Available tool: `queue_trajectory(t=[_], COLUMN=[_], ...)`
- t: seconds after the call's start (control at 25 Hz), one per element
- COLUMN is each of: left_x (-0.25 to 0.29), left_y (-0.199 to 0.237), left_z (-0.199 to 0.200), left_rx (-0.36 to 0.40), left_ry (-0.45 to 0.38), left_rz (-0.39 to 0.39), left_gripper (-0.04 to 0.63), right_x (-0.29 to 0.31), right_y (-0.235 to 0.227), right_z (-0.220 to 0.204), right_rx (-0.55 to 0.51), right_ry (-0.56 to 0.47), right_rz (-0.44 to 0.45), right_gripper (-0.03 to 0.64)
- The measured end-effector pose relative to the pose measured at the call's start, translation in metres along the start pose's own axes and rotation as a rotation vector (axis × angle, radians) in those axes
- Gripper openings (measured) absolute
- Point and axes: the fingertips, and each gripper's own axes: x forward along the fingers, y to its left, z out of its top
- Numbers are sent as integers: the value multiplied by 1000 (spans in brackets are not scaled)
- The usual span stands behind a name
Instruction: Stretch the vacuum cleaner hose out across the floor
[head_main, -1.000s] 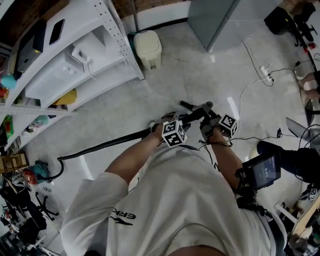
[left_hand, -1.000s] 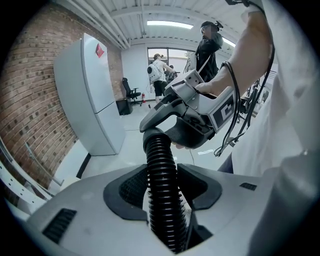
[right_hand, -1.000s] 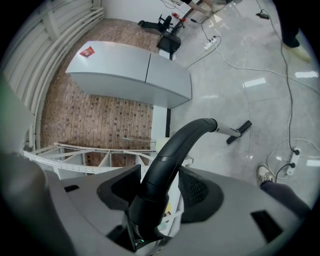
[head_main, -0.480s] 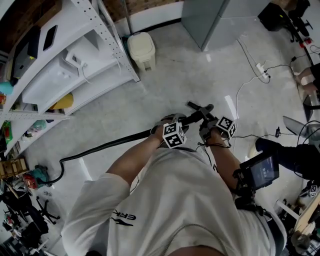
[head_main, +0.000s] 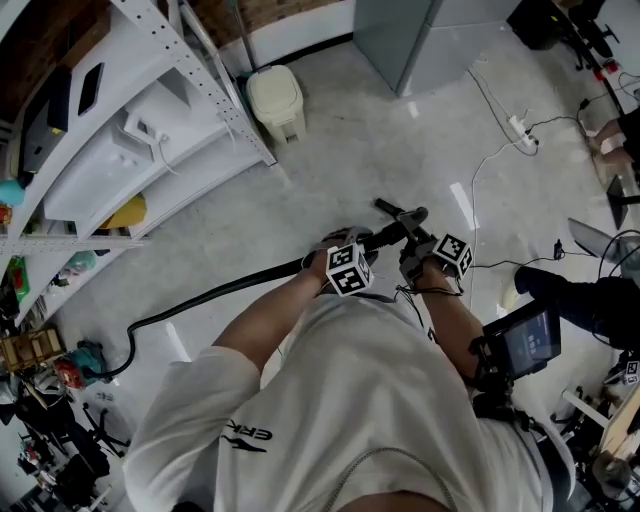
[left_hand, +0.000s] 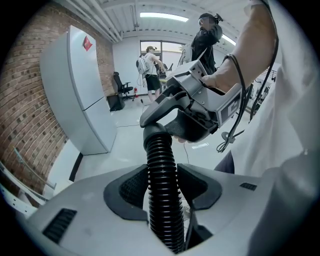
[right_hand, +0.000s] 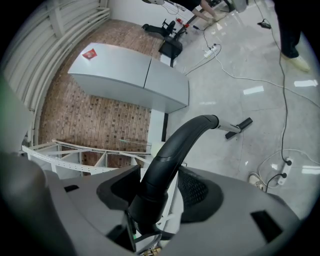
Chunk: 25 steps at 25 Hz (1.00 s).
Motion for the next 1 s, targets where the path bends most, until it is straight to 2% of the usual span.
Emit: queue_trajectory(t=[1.0], left_x=[-1], left_y=[1], left_z=[-2], left_rx=[20], left_ry=[10], left_rz=[-5], left_gripper=[173], right_x=[1], right_y=[0], right_z=[-2], right_rx=[-9], right_ry=[4], right_rz=[-16], right_gripper=[232])
